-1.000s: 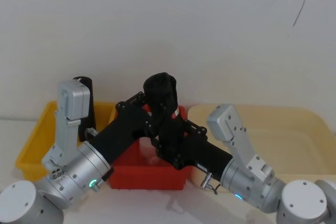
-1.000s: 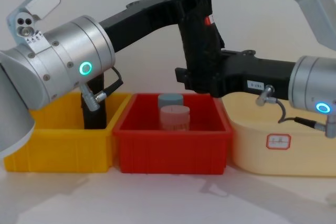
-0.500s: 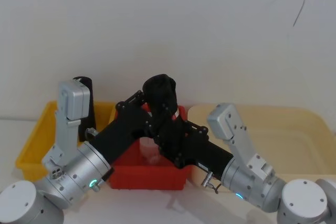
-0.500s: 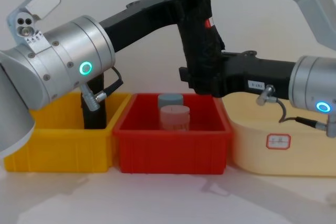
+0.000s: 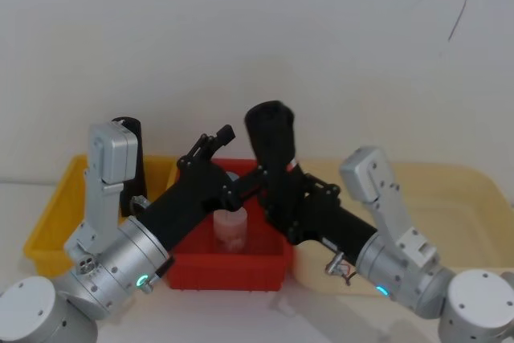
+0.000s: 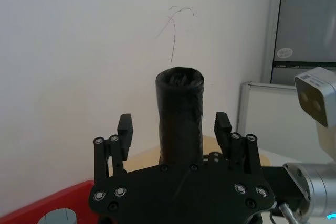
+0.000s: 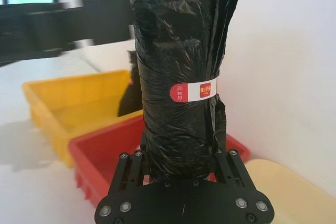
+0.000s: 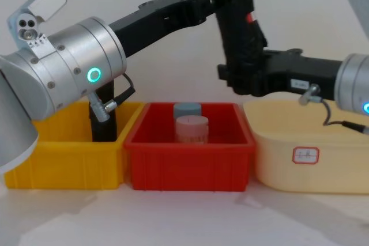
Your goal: Pick up the garbage bag with the one hand and transfer it to the other hand.
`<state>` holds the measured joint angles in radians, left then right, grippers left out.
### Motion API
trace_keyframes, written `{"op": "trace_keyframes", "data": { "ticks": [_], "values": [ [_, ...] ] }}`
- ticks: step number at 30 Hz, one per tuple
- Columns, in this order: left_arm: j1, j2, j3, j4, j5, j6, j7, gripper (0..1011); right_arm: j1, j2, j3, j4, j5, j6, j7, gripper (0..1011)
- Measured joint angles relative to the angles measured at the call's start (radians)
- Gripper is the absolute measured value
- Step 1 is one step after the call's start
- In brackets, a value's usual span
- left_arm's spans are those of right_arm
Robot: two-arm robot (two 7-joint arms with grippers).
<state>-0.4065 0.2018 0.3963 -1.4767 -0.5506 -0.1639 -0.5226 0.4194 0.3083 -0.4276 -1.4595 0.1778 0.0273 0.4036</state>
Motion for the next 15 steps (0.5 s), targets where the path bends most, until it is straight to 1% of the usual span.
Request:
{"op": "trace_keyframes", "data": {
  "ticks": [1,2,4,6,15],
  "values": [
    [0.000,0.000,0.000,0.000,0.000,0.000,0.000,933,-0.001,0.001,0.005,0.000,0.001,0.001,-0.003,548],
    [0.000,0.000,0.000,0.000,0.000,0.000,0.000,977,-0.002,0.001,0.014,0.000,0.003,0.004,-0.010,548],
    [0.000,0.000,0.000,0.000,0.000,0.000,0.000,1001,-0.004,0.002,0.029,0.000,0.005,0.009,-0.022,548],
    [0.000,0.000,0.000,0.000,0.000,0.000,0.000,1001,-0.005,0.003,0.038,0.000,0.006,0.012,-0.031,548],
    [0.000,0.000,0.000,0.000,0.000,0.000,0.000,1001,-0.011,0.010,0.099,0.015,0.007,0.041,-0.088,548]
  ]
}}
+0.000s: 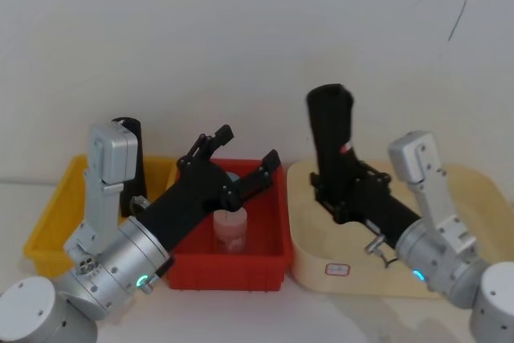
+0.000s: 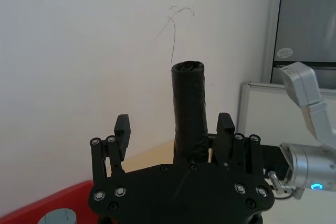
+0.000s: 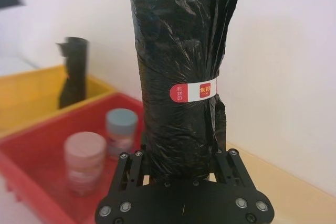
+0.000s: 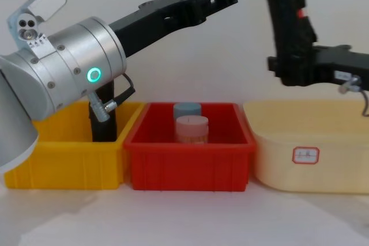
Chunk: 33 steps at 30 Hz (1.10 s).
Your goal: Pick up the garbage bag with the one hand and transfer it to the other hand.
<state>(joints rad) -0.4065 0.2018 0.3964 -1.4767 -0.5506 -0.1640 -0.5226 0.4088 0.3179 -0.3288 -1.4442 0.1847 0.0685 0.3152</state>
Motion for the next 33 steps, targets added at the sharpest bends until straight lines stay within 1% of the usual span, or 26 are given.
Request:
{"op": "trace_keyframes", "data": {
  "ticks": [3,7,8,14,23,27,29,31,32,33],
  "values": [
    [0.000,0.000,0.000,0.000,0.000,0.000,0.000,1001,-0.002,0.003,0.024,0.010,-0.003,0.015,-0.027,548],
    [0.000,0.000,0.000,0.000,0.000,0.000,0.000,1001,-0.003,0.006,0.049,0.023,-0.009,0.031,-0.056,548],
    [0.000,0.000,0.000,0.000,0.000,0.000,0.000,1001,-0.003,0.006,0.049,0.023,-0.009,0.031,-0.056,548],
    [0.000,0.000,0.000,0.000,0.000,0.000,0.000,1001,-0.010,0.011,0.093,0.044,-0.017,0.057,-0.103,548],
    [0.000,0.000,0.000,0.000,0.000,0.000,0.000,1001,-0.035,0.016,0.133,0.058,-0.021,0.079,-0.138,549],
    [0.000,0.000,0.000,0.000,0.000,0.000,0.000,1001,-0.043,0.017,0.142,0.058,-0.024,0.082,-0.146,636],
    [0.000,0.000,0.000,0.000,0.000,0.000,0.000,1001,-0.049,0.019,0.147,0.058,-0.028,0.084,-0.151,717],
    [0.000,0.000,0.000,0.000,0.000,0.000,0.000,1001,-0.054,0.019,0.150,0.055,-0.031,0.085,-0.155,747],
    [0.000,0.000,0.000,0.000,0.000,0.000,0.000,1001,-0.058,0.019,0.152,0.052,-0.033,0.087,-0.157,810],
    [0.000,0.000,0.000,0.000,0.000,0.000,0.000,1001,-0.060,0.019,0.153,0.049,-0.034,0.088,-0.158,825]
  ]
}}
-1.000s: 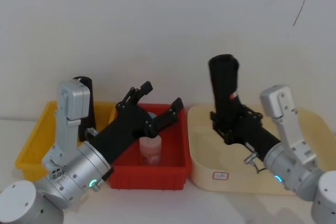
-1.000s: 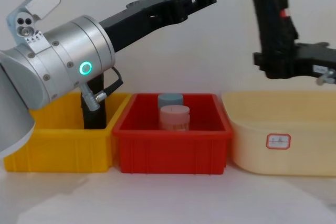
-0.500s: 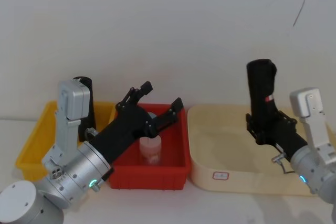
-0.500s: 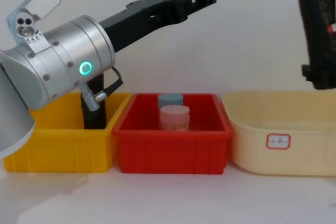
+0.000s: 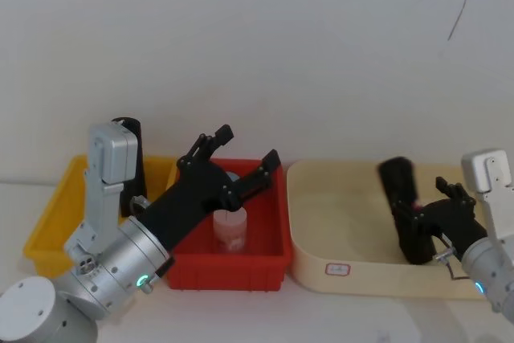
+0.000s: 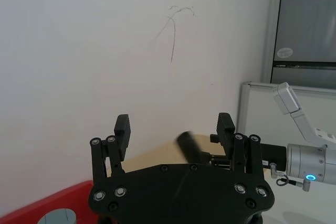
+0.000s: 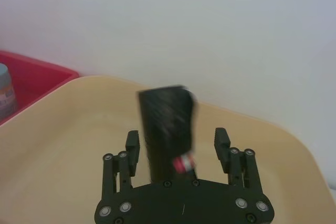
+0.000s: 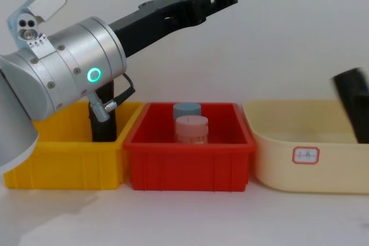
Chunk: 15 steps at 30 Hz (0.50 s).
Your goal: Pick up the garbage bag with the one hand and transfer it to the other hand.
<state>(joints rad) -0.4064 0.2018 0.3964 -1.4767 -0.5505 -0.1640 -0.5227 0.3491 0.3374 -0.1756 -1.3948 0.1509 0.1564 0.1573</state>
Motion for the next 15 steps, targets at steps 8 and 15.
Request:
{"op": "trace_keyframes", "data": {
  "ticks": [8,15],
  "values": [
    [0.000,0.000,0.000,0.000,0.000,0.000,0.000,1001,-0.016,-0.004,0.007,-0.026,-0.009,0.007,-0.009,1000],
    [0.000,0.000,0.000,0.000,0.000,0.000,0.000,1001,-0.028,-0.012,0.009,-0.055,-0.013,0.007,-0.010,1000]
  ]
}}
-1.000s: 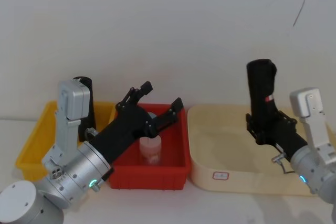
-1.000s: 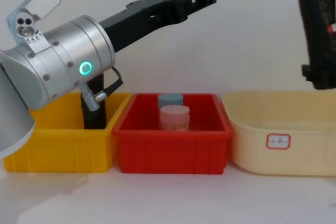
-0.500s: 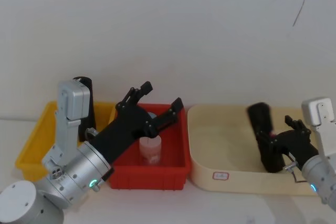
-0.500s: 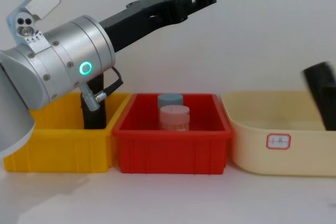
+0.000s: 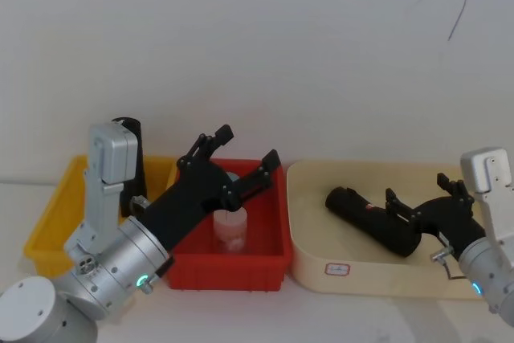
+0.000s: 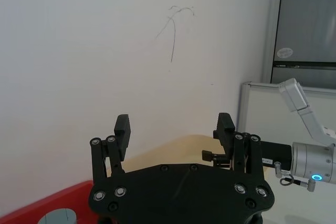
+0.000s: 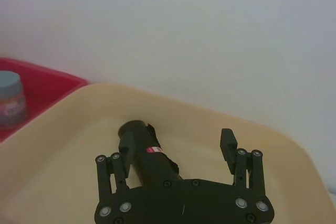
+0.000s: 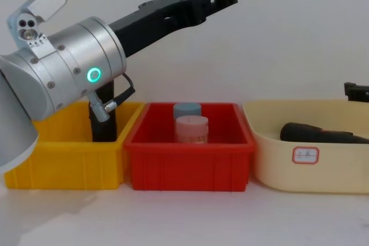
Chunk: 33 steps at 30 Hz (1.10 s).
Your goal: Pick up the garbage bag with the one hand and transfer it to the other hand.
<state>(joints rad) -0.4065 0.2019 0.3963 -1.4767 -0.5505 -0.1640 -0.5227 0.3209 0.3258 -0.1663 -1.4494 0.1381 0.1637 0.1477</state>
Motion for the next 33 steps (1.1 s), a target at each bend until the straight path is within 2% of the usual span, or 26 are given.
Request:
{"op": "trace_keyframes", "data": {
  "ticks": [7,13,18,31,33],
  "values": [
    [0.005,0.004,-0.002,-0.008,0.004,-0.002,0.012,1001,-0.015,-0.004,-0.003,-0.036,0.000,-0.001,0.020,1000],
    [0.025,0.018,-0.015,-0.039,0.027,-0.005,0.051,1001,-0.025,-0.006,-0.018,-0.061,0.003,-0.001,0.050,1000],
    [0.046,0.033,-0.032,-0.069,0.052,-0.005,0.089,1001,-0.030,-0.013,-0.048,-0.081,0.006,-0.001,0.091,1000],
    [0.131,0.083,-0.115,-0.179,0.118,0.001,0.207,1002,-0.008,-0.035,-0.128,-0.077,0.007,0.002,0.158,1000],
    [0.155,0.096,-0.140,-0.207,0.131,0.004,0.233,1001,0.000,-0.039,-0.143,-0.071,0.007,0.002,0.168,1000]
  ]
}}
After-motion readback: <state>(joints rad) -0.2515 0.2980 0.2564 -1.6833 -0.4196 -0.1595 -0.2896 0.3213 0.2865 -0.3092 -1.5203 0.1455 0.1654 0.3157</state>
